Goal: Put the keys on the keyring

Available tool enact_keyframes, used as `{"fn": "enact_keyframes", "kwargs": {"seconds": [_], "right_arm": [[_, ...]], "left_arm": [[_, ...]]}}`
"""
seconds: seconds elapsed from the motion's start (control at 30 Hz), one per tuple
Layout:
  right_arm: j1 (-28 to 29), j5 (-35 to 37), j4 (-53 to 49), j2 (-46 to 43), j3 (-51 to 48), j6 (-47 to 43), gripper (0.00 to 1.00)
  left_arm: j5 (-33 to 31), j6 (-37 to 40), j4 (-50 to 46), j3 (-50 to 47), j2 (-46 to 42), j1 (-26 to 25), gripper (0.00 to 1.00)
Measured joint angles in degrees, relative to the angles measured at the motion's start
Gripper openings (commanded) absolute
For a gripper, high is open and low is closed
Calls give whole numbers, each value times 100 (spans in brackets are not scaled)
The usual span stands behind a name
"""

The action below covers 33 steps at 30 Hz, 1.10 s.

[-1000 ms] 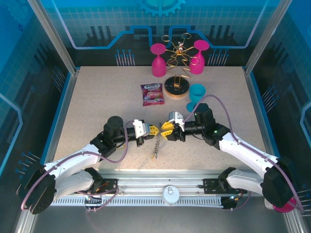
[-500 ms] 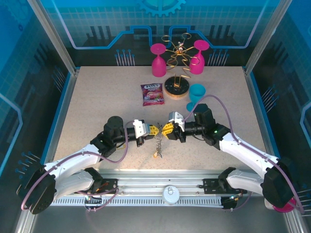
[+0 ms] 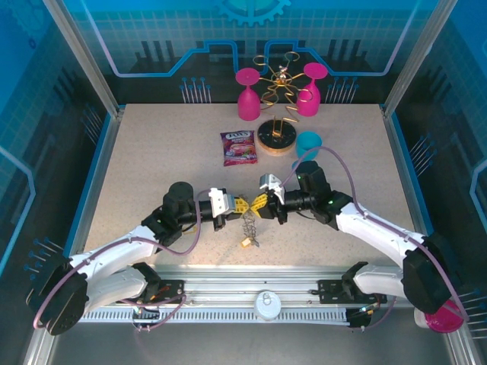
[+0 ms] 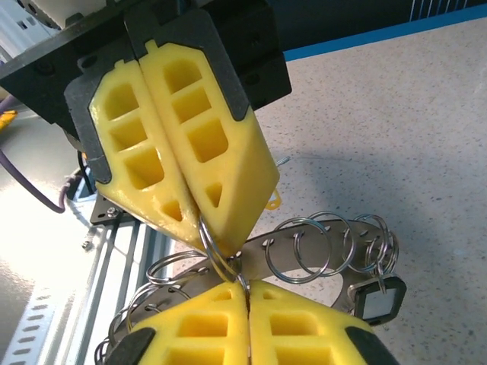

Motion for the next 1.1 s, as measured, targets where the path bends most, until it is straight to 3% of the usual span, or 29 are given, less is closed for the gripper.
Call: {"fn": "enact_keyframes", "kwargs": {"seconds": [0.13,0.63,1.1], "right_arm": [[-2,83,76,-28,-20,48,28],[-2,35,382,-599,-376,-175,30],[4,-210,903,-442,-422,-229,18]], "left_arm": [[98,0,52,0,9,0,0],[208,-140,264,0,26,0,0],[227,-155,308,0,111,0,0]]}}
